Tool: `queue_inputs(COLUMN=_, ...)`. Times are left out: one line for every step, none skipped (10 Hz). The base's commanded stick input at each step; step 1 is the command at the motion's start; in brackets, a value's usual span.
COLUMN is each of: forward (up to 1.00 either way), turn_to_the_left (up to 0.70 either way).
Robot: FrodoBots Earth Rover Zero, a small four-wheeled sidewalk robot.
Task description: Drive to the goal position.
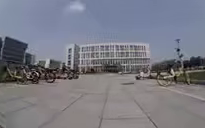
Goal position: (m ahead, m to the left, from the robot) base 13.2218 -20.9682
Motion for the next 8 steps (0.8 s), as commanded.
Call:
queue_inputs(forward=1.00, turn_to_the_left=0.00)
queue_inputs(forward=1.00, turn_to_the_left=0.00)
queue_inputs(forward=1.00, turn_to_the_left=0.00)
queue_inputs(forward=1.00, turn_to_the_left=0.00)
queue_inputs(forward=1.00, turn_to_the_left=0.00)
queue_inputs(forward=1.00, turn_to_the_left=0.00)
queue_inputs(forward=1.00, turn_to_the_left=0.00)
queue_inputs(forward=1.00, turn_to_the_left=0.00)
